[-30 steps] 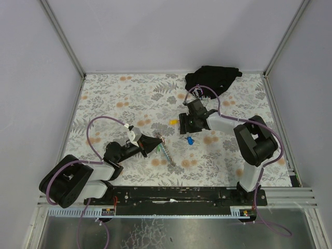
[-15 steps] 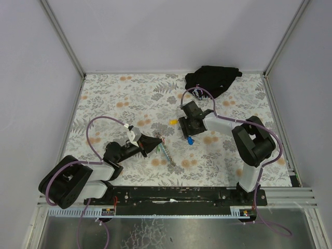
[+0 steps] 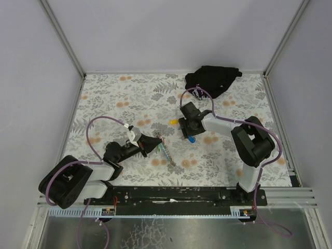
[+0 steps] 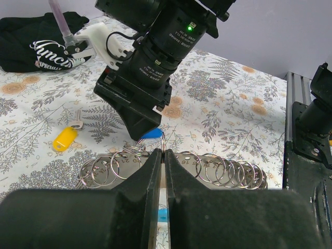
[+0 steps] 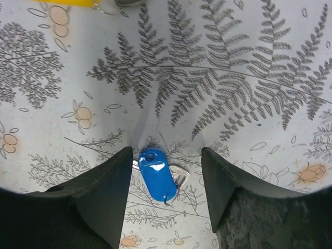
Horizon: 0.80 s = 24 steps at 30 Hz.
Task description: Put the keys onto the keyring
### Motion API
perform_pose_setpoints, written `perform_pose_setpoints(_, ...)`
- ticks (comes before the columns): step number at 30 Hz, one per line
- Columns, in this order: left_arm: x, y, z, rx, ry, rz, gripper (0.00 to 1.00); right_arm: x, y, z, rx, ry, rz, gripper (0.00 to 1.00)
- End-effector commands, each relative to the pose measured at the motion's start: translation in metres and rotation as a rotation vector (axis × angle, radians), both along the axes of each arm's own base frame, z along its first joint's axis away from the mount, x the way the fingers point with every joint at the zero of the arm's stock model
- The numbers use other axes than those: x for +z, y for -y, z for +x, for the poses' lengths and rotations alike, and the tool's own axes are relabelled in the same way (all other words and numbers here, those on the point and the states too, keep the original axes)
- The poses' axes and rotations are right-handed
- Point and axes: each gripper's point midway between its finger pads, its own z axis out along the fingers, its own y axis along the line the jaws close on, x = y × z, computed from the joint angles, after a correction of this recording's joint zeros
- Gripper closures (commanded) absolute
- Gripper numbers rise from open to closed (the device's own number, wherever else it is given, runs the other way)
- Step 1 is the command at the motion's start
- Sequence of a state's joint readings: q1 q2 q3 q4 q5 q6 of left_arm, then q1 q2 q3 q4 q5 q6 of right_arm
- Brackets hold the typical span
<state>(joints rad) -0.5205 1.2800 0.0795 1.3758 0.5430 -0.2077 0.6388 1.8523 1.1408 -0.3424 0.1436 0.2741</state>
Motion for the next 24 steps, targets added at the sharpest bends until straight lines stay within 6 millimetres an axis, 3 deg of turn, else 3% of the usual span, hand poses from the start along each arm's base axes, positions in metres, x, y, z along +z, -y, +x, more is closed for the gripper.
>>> perform_pose_setpoints(1, 0.021, -0.001, 0.001, 0.001, 0.079, -0.038, 0.96, -0.023, 0.061, -0.037, -0.083, -0.146, -0.18, 0.39)
perform_pose_setpoints(14, 0.02, 0.0, 0.001, -0.006, 0.073, -0.04, 0.96, -0.024, 0.074, -0.046, -0.15, -0.197, -0.116, 0.46)
perform_pose_setpoints(24, 0.021, 0.001, 0.0, -0.01, 0.073, -0.043, 0.96, 0.025, 0.038, -0.039, -0.015, -0.06, 0.133, 0.48)
